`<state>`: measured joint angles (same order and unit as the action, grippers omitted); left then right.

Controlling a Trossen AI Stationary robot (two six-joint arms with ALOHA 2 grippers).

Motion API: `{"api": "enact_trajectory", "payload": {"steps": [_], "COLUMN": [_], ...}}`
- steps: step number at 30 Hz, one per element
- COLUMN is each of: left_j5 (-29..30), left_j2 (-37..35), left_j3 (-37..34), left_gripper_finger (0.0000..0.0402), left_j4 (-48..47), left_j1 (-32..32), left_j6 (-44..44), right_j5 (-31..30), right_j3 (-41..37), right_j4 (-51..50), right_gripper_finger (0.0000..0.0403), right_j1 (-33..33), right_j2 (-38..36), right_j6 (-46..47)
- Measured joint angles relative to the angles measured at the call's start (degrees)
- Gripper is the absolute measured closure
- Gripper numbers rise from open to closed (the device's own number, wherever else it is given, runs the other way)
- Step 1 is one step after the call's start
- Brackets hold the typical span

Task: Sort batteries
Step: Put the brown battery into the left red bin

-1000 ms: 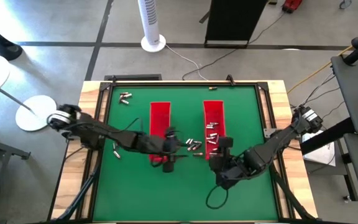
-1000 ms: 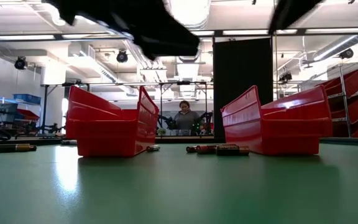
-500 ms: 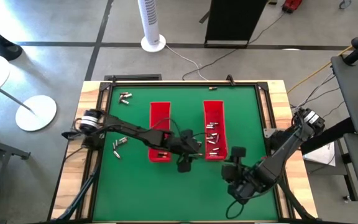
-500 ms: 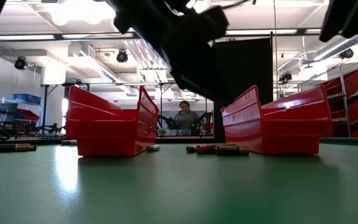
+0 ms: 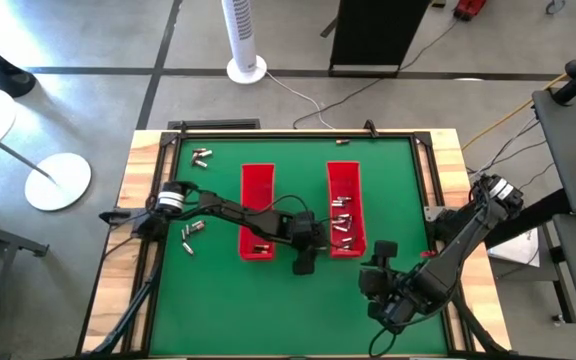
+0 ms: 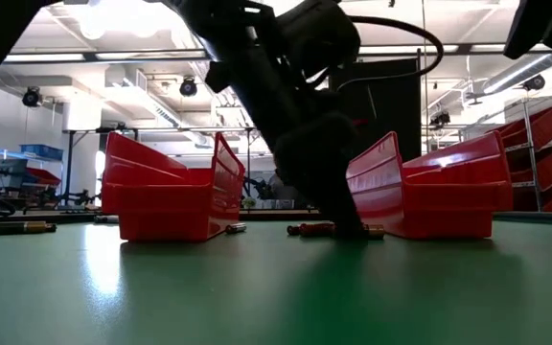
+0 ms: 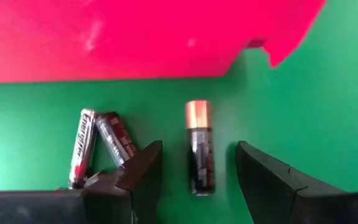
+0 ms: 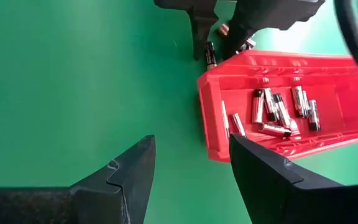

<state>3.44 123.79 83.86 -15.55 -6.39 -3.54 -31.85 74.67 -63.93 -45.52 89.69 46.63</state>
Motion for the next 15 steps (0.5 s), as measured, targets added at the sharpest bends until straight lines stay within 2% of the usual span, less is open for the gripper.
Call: {"api": "enact_trajectory", "payload": {"steps": [6,15], "left_j5": [-0.2,0.1], "left_j2": [-0.1,2.8], "left_j3": [-1.0,-1.1], "left_gripper_finger": [0.0236,0.0323], "left_j4": [-1.0,2.7], "left_j1": [-0.1,-0.2], "left_j6": [1.3,0.8], "right_j5": [-2.1,-4.3], "right_j3": [0.0,0.0], "right_j4": [0.0,-0.1], "right_gripper_finger": [0.0204,0.0204], "right_j1": [0.0,0.0], "right_j2": [0.0,0.0], "right_j6": [-0.8,-3.0]}}
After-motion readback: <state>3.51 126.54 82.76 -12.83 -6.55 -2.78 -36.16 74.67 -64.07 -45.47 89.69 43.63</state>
